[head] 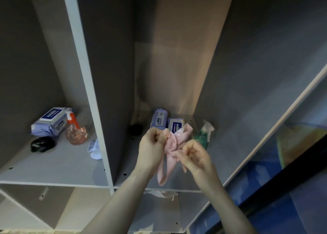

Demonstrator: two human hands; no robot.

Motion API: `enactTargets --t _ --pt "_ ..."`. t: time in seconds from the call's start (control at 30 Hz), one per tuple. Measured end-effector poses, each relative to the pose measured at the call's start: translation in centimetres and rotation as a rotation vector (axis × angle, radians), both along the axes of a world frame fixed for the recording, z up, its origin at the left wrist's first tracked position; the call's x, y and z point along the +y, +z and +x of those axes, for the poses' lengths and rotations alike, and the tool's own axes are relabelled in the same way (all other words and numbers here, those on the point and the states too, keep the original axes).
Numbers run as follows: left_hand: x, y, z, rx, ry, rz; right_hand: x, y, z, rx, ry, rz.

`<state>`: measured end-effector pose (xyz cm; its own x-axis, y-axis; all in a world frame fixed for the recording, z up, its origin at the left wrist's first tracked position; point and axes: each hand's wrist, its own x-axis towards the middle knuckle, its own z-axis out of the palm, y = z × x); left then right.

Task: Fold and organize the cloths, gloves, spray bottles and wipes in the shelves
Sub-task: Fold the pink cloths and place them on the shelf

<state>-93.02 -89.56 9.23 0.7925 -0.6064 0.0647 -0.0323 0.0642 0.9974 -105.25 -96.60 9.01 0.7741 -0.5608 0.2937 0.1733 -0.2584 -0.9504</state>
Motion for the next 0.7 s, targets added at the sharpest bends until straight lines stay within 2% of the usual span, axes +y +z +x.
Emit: enactTargets --t 0.07,0.1,0.17,0.27,0.33,0.4,0.43,0.5,0.57,0.63,0.7 --pt "0.0 0.0 -0.3 -0.122 0.020 0.017 -0.2 -0.1 0.2 0.144 0.003 -0.031" --pt "-0.1 -0.1 -0.2 -0.138 0.037 0.019 -0.4 -0.3 0.3 0.213 -0.035 -0.115" --pt "-0.1 -0.3 0.3 -0.061 0.069 0.031 -0.6 -0.6 0.2 0.273 -0.126 -0.300" --pt "0.0 -0.2 0.2 0.399 0.005 -0.104 -1.4 -0.8 -0.5 0.108 -0.228 -0.343" --pt "0.1 0.2 0.5 0.620 0.007 -0.197 -1.8 -1.3 -0.9 -0.025 -0.355 -0.162" --pt "0.0 0.6 0.9 0.762 0.034 -0.279 -1.8 -1.9 -1.1 -0.096 -0.349 0.090" --pt "-0.1 0.7 1.0 0.753 0.034 -0.278 -1.6 -2.1 -1.1 -0.122 -0.264 0.171" --pt "-0.3 1.0 0.7 0.581 0.008 -0.201 -0.9 -1.9 -0.9 -0.144 -0.099 0.316" --pt "-0.4 1.0 0.3 0.397 -0.042 -0.146 -0.8 -1.2 -0.4 -0.022 -0.079 0.333" --pt "-0.1 1.1 0.2 0.303 -0.126 -0.138 -1.0 -0.8 0.0 0.134 -0.095 0.158" --pt "0.2 0.8 0.6 0.224 -0.170 -0.106 -1.7 -1.0 0.1 0.253 -0.179 -0.157"
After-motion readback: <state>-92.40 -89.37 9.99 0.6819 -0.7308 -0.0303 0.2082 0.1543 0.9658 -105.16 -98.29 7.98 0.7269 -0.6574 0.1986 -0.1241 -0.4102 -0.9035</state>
